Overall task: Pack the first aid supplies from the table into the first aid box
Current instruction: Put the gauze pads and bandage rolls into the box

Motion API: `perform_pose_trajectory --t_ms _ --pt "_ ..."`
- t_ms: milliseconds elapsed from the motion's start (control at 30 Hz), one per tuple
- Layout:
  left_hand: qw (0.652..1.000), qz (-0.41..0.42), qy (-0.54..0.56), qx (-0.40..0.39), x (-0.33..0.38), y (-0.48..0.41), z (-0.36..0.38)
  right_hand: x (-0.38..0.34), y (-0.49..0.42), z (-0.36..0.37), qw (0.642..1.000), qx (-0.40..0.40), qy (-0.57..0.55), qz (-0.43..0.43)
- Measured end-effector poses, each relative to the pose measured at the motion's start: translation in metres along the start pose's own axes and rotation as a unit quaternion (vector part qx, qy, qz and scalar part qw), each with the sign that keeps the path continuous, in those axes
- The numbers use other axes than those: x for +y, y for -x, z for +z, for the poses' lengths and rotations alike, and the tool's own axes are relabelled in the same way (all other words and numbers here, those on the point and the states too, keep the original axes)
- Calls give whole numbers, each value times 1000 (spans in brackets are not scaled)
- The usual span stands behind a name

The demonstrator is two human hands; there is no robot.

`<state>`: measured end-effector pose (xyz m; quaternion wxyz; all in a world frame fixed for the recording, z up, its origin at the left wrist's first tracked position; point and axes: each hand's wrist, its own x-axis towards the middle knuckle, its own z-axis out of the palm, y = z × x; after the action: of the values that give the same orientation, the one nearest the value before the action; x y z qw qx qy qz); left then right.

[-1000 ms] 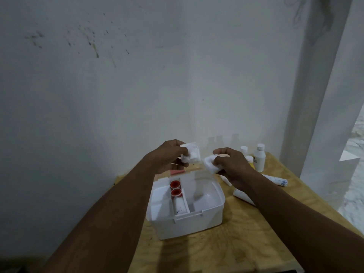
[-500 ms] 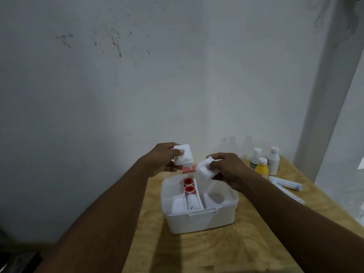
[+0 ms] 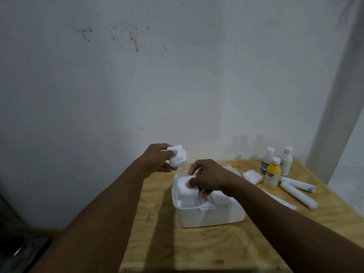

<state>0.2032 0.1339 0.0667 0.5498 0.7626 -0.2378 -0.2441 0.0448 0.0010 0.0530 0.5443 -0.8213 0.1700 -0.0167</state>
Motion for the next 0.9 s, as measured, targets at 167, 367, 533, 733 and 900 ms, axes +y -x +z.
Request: perform_pose_trajectory --t_ms 167,367,533,733,900 --pt "1000 -3 -27 -15 -7 -1 4 7 -7 15 970 54 223 -79" --pt "994 9 -113 -5 -10 -5 13 25 -8 25 952 62 276 -121" --pt "987 41 -154 6 -14 -9 16 27 -8 26 952 88 261 -132" --pt "981 41 -188 -6 -25 -14 18 28 -6 21 956 87 246 -133" --pt "979 39 -197 -22 -25 -12 20 29 -4 18 953 101 251 -138"
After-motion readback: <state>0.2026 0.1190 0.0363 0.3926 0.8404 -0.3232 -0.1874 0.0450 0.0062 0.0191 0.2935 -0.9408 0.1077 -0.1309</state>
